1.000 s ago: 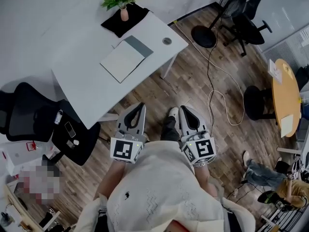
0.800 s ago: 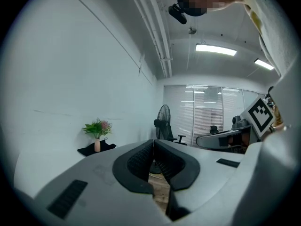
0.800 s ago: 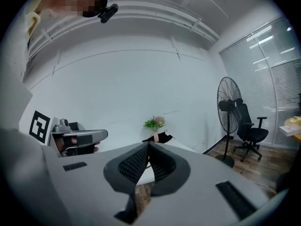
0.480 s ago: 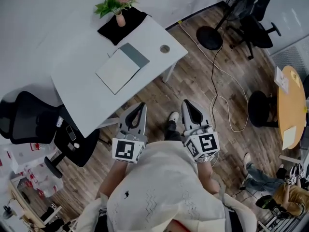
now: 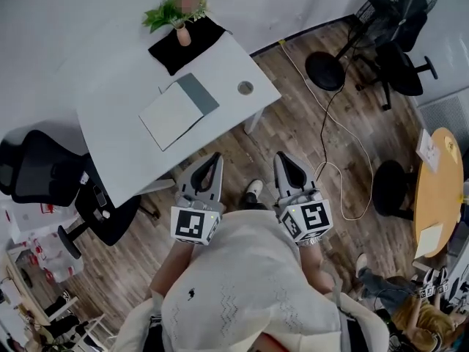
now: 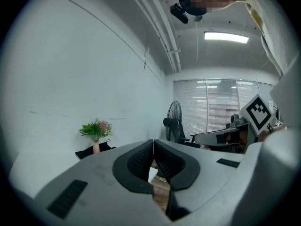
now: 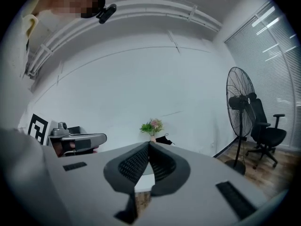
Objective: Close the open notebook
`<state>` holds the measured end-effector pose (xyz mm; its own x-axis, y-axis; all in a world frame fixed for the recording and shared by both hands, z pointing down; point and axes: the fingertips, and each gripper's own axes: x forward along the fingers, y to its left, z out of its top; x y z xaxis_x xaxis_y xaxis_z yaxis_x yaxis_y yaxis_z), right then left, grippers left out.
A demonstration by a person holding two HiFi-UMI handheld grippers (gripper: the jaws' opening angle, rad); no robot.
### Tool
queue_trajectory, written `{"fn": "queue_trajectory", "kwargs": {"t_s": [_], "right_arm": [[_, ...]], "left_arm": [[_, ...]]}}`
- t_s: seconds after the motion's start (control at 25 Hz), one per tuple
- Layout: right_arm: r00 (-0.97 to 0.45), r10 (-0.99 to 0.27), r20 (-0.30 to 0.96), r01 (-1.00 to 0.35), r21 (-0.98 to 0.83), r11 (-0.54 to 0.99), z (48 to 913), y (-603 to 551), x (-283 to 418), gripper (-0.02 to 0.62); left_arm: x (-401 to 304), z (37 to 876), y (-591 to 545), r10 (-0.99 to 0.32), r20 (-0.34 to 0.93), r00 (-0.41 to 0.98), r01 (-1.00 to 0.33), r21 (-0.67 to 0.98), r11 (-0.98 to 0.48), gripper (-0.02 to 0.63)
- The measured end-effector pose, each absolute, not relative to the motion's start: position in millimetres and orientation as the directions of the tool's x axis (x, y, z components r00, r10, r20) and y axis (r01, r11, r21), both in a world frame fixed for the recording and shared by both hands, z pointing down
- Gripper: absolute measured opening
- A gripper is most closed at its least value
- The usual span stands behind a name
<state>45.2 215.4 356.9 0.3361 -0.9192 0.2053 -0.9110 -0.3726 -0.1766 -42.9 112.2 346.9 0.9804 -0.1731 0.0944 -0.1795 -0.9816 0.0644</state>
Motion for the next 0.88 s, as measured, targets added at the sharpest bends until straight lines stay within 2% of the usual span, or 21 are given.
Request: {"fn": "queue_trajectory", "kwargs": {"t_s": [0.36, 0.88], "right_arm": [[0.31, -0.929, 0.201, -0.925, -0.161, -0.344, 358, 230, 97, 0.002], [0.258, -0.938, 0.232, -0.941, -0.161, -0.299, 364, 214, 113, 0.002]], "left_arm": [[-2, 349, 131, -0.209, 0.096, 0.973, -0.214, 0.045, -0.976, 0.014], [24, 357, 115, -0.24, 0.117, 0.964, -0.25, 0.076, -0.965, 0.014]]}}
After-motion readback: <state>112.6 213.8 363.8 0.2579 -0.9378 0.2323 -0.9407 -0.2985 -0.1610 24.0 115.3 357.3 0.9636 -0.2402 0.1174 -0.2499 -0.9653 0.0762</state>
